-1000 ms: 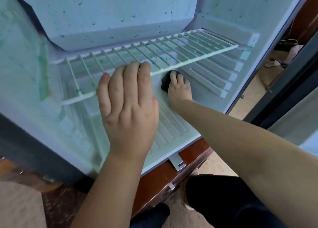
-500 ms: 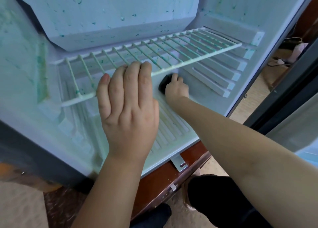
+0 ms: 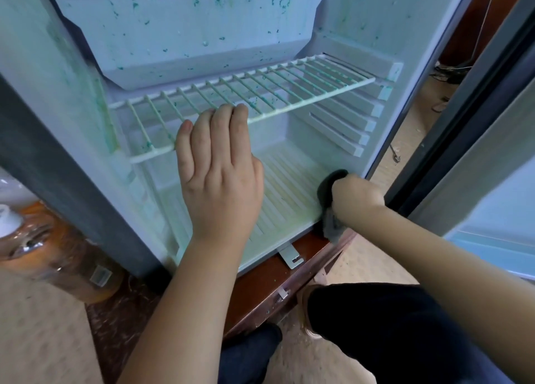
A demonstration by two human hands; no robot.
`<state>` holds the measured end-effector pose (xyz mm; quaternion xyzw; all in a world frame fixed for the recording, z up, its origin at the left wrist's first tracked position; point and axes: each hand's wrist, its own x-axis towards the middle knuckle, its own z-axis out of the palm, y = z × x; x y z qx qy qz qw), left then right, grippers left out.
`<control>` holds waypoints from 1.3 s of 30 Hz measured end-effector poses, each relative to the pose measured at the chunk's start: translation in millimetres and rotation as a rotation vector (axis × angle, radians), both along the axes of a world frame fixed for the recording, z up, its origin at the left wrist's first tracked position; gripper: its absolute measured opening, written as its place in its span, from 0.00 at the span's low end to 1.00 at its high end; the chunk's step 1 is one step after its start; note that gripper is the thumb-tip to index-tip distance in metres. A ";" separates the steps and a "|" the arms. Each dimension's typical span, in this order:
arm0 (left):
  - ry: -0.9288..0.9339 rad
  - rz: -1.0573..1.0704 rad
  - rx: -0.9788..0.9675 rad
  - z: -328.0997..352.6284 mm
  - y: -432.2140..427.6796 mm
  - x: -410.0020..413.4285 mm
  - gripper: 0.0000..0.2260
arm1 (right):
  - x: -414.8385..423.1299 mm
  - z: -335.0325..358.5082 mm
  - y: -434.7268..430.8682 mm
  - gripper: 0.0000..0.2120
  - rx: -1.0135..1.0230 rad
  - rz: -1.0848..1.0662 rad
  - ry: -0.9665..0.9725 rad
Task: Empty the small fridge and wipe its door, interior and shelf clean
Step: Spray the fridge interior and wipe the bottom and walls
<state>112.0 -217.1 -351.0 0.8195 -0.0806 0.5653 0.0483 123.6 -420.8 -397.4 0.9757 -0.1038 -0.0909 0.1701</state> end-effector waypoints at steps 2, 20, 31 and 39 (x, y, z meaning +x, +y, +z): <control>0.006 0.000 0.000 0.1 0.3 -0.9 0.20 | 5.7 14.7 0.7 0.06 0.150 -0.002 -0.125; -0.105 0.031 0.042 -6.0 1.4 10.6 0.18 | 132.4 -49.3 46.3 0.15 0.813 0.482 -0.485; -0.090 0.041 0.045 -5.8 1.6 8.4 0.18 | 151.9 -25.0 43.3 0.15 0.316 0.220 -0.260; -0.063 0.028 0.054 -3.6 3.6 5.2 0.20 | 149.7 -26.5 66.3 0.19 0.222 0.083 -0.165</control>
